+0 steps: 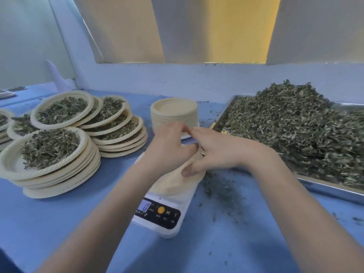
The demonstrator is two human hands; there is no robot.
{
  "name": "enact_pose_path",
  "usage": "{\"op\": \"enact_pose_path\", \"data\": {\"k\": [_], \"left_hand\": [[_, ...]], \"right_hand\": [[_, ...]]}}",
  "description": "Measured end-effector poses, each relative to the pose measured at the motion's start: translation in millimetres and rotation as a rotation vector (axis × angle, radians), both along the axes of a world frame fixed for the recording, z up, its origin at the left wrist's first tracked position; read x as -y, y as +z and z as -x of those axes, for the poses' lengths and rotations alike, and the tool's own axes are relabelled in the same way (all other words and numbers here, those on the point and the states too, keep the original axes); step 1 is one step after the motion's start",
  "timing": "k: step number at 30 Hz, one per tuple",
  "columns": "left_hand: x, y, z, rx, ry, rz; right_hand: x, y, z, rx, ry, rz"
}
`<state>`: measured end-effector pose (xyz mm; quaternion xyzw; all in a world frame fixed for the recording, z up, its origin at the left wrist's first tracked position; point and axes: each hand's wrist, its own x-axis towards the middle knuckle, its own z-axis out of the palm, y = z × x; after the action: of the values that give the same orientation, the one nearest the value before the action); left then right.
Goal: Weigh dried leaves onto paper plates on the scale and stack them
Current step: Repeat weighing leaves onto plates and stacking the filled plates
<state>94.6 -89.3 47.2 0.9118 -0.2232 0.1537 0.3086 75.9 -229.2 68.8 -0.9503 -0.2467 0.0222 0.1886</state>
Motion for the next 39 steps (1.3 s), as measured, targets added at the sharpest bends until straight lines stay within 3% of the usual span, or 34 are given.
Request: {"op": "enact_pose_path", "data": {"k": [9,13,16,26,30,33,36,39], "left_hand": [[135,-2,-60,-0.308,-0.222,-0.319],[159,-13,-90,-0.56,-0.142,-0.556],[167,-21,-110,-0.712,-0.111,-0.542],[190,-41,-170,-0.481,-0.03,-0.456],[184,-43,-184,-0.507,-0.096,-0.424],[179,-38,-189,-0.528,-0.224,-0.439],[181,-33,-190,-0.594,-0.303,-0.392],[187,-31,-188,-0.657,-0.31,-0.39]], "right_hand": [[133,-16,-35,-0.111,-0.269,0.044],[178,-32,-78,-0.174,-0.393,0.145],[190,-43,-119,-0.144,-0.428,0.176],[177,-78,-246,-0.138,-0.472,0.267],[177,-76,-239,-0.104,-0.334,0.341],[190,-51,-212,-0.21,-0.158,0.275],[204,-32,-193,-0.204,-0.186,0.178],[200,-40,-194,-0.182,-0.25,0.291]]}}
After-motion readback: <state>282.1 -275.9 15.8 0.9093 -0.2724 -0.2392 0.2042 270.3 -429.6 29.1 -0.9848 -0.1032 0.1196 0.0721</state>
